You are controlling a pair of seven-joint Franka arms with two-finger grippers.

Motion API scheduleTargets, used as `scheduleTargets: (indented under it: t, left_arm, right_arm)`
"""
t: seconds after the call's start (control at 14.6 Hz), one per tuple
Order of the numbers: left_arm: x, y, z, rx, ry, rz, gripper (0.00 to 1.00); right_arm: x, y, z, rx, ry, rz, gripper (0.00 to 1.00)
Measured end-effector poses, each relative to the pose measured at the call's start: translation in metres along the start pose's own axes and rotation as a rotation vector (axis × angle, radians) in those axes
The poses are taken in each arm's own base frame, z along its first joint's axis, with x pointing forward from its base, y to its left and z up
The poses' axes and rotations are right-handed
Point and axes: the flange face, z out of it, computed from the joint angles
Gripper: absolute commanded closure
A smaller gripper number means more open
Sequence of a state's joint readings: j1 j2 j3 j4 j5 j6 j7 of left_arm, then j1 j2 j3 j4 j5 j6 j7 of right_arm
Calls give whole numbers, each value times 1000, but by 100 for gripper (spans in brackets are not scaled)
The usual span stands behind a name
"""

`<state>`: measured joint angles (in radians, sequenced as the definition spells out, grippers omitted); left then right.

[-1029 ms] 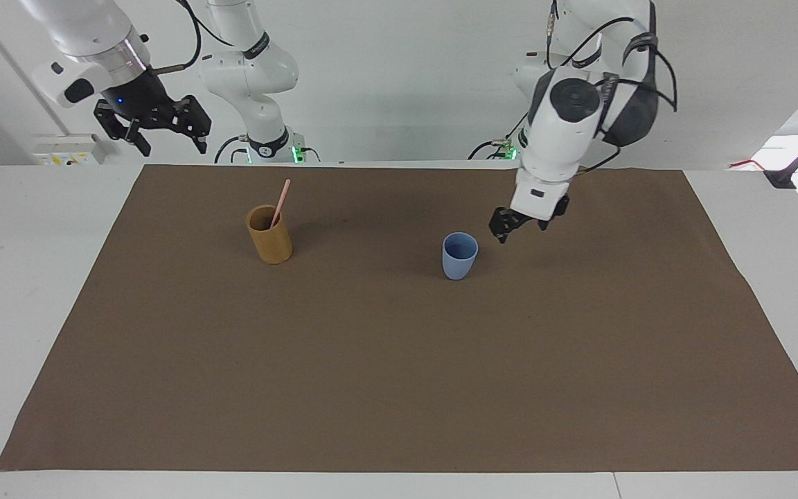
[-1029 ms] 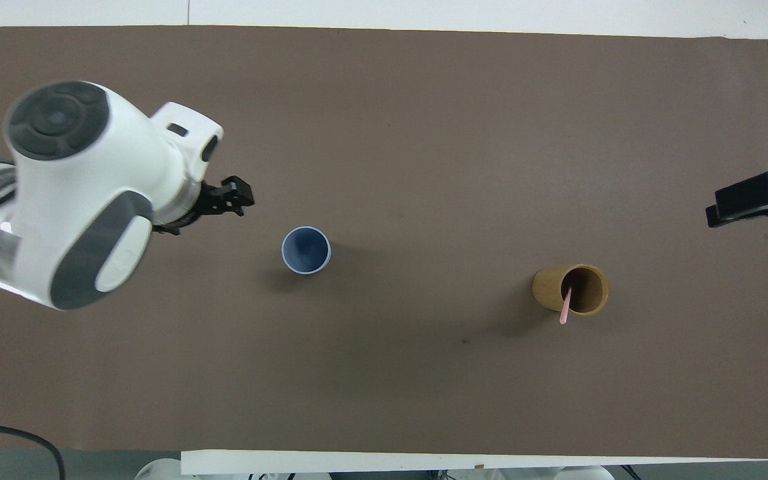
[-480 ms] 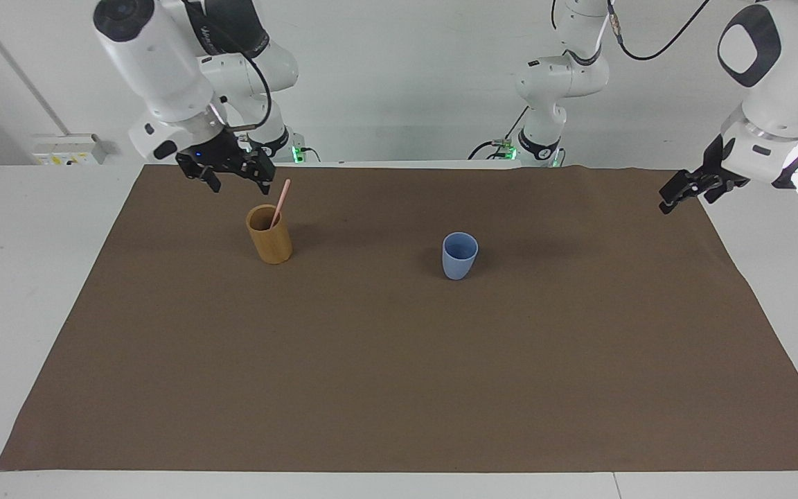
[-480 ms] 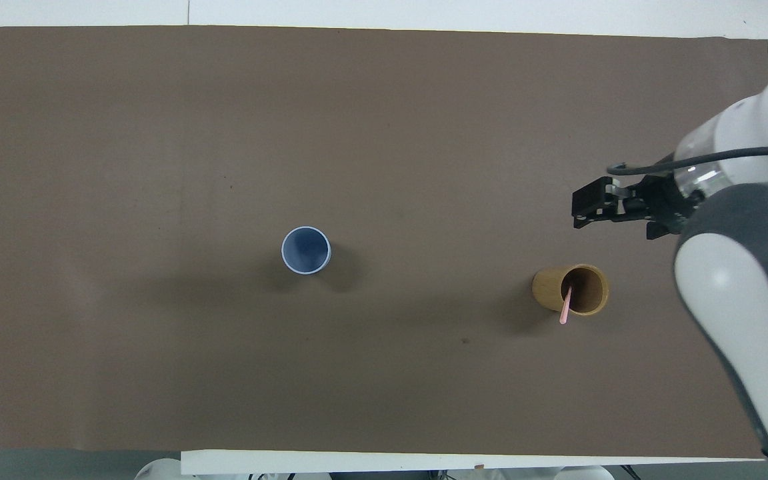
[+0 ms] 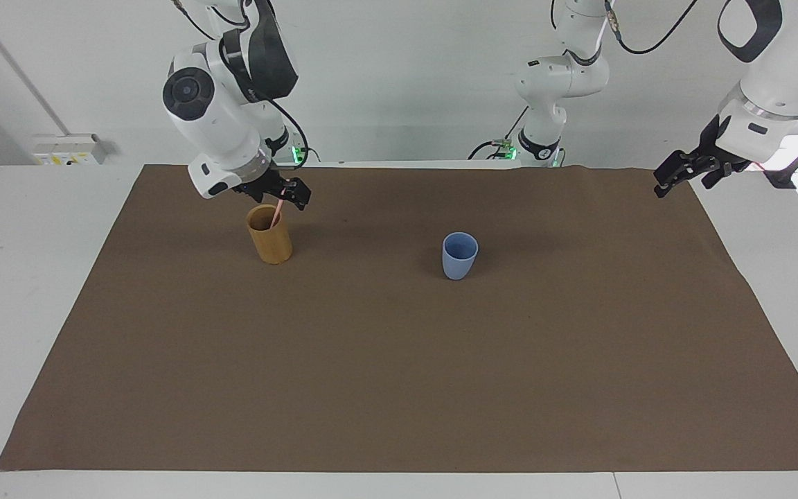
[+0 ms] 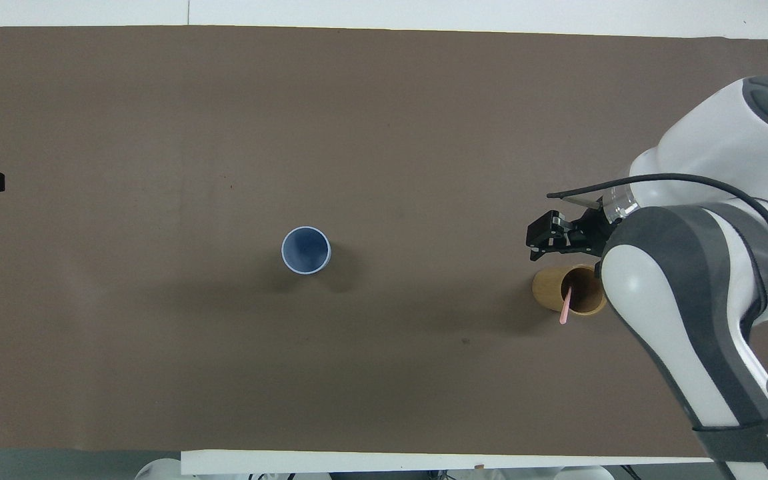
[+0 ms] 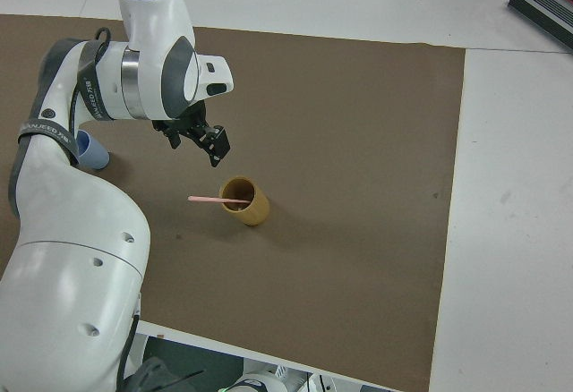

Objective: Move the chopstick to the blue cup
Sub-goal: 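Lower the right gripper onto the pink chopstick in the tan cup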

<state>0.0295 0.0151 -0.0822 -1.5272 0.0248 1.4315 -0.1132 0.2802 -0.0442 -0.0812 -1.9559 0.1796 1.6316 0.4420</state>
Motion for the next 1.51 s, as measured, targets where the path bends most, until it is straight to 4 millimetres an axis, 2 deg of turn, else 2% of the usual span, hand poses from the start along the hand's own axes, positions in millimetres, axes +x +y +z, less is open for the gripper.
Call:
scheduleTargets:
  t: [0.21,0.41,0.55,0.75,1.3,1.51]
  left_arm:
    - [-3,1,-1,-9,-16,64,0]
    - [-5,1,-3,-10,-13,78,0]
    - [-5,1,-3,-10,-14,79,0]
    - [-5,-1,-2,-10,-19,76,0]
    - [-5,-6,-1,-10,-24,67,0]
    - [-5,-6,-1,-10,-24,67,0]
  right_arm:
    - [-1,6,26,-22,-49,11,7]
    - [-3,11,49,-39,-96,21,18]
    - [-4,14,59,-46,-115,26,20]
    - [-5,18,63,-49,-129,34,30]
    - [-10,22,66,-56,-151,37,77]
    - [-9,29,67,-59,-169,48,83]
